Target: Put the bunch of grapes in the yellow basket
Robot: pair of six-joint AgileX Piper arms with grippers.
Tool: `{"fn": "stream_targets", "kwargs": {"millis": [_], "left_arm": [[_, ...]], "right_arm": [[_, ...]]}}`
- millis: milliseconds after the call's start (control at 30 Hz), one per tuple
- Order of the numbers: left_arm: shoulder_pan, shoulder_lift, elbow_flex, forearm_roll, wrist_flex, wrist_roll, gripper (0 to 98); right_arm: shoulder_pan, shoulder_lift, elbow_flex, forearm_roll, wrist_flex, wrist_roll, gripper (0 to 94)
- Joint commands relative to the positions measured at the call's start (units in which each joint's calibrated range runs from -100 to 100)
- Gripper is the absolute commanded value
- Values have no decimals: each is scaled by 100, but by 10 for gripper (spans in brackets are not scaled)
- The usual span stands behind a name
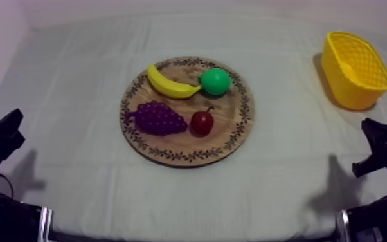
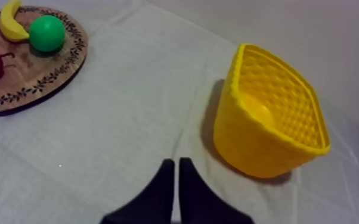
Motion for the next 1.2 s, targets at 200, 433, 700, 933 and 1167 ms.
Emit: {"fn": "stream_targets", "kwargs": {"millis": [200,433,700,933,1167], "left_arm": [[-1,0,-4,1,-3,-1,1],[-1,0,-4,1,-3,-1,1],[-1,0,-4,1,-3,0,1],[-1,0,-4,1,-3,-1,1],[-1,0,-4,1,-3,-1,1]], "right_arm": [[3,-2,4,2,1,-5,4],[-6,-2,4,2,1,-1,4],[-290,-2,-5,6,-6,-31,4],[-247,-2,-7,2,-7,-61,4],[-225,-2,-7,2,-7,-252,4]]}}
